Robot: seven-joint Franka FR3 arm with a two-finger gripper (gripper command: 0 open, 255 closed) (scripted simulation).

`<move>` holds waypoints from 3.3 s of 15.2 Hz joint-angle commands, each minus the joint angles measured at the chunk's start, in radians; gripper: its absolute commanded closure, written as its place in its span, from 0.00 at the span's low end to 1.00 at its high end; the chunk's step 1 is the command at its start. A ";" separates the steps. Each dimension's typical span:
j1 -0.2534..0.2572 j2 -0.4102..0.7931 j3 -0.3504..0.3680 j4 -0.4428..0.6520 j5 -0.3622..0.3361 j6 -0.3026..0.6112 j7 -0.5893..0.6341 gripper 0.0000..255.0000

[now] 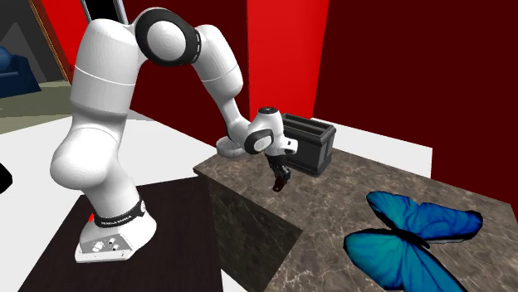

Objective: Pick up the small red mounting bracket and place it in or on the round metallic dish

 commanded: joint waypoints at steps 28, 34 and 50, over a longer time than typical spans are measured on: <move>-0.054 -0.265 0.069 -0.027 0.075 -0.241 -0.060 1.00; 0.020 -0.307 0.088 -0.054 0.035 -0.258 0.069 1.00; 0.312 -0.273 0.179 0.018 -0.156 -0.339 0.603 1.00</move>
